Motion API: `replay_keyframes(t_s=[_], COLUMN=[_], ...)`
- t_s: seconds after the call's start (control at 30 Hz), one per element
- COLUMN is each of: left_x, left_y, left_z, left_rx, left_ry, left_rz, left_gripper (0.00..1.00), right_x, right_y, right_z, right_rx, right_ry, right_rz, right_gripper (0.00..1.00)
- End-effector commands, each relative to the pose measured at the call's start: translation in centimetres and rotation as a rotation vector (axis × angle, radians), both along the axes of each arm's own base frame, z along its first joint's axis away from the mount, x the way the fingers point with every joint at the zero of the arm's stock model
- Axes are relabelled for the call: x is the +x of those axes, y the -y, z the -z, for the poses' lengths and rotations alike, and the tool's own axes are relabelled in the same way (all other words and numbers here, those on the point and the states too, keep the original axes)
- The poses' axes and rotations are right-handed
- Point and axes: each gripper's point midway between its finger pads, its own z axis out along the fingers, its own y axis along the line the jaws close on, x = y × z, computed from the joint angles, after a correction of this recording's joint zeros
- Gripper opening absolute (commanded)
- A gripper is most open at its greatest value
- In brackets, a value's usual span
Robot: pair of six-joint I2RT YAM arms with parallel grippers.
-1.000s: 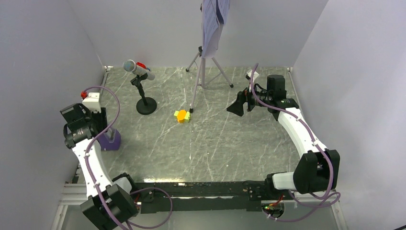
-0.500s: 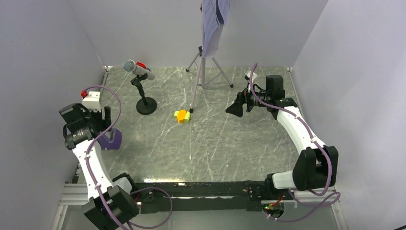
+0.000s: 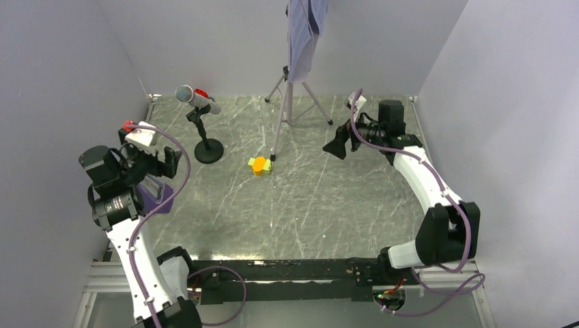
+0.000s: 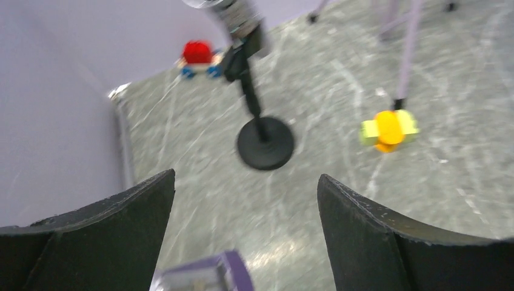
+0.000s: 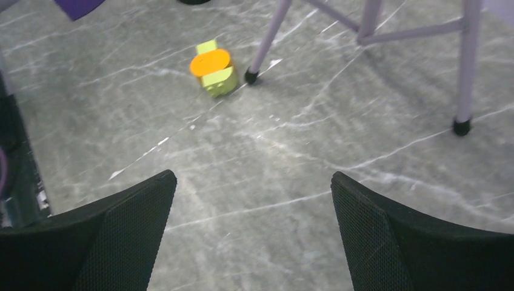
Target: Pack up the instrument practice props
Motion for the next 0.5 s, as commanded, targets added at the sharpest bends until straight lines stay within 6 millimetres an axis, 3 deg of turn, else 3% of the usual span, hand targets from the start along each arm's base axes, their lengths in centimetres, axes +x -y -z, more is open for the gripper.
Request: replay_keyframes(t_s=[0.0,0.13,0.47], left_x=[-0.1,-0.4,1.8], left_y=[6.3,10.4,16.1], left_z=[-2.7,-2.1,0.0], left_rx=[-0.047,-0.068,0.061], left_ry=[0.101,0.067,-0.063], left_rz=[0.281,0.452,0.634], left_gripper=[0.90,0.89,0.87], right_x=[5.6,8.7,15.0], right_y=[0.4,0.2,-1.0], right_z=[-2.1,-2.4,-1.8], right_rx=[-0.070,-0.094,-0.094], right_ry=[0.160,0.222,0.378], right_rz=[0.025,0.008,-0.035], right_gripper=[1.00,0.94,0.88])
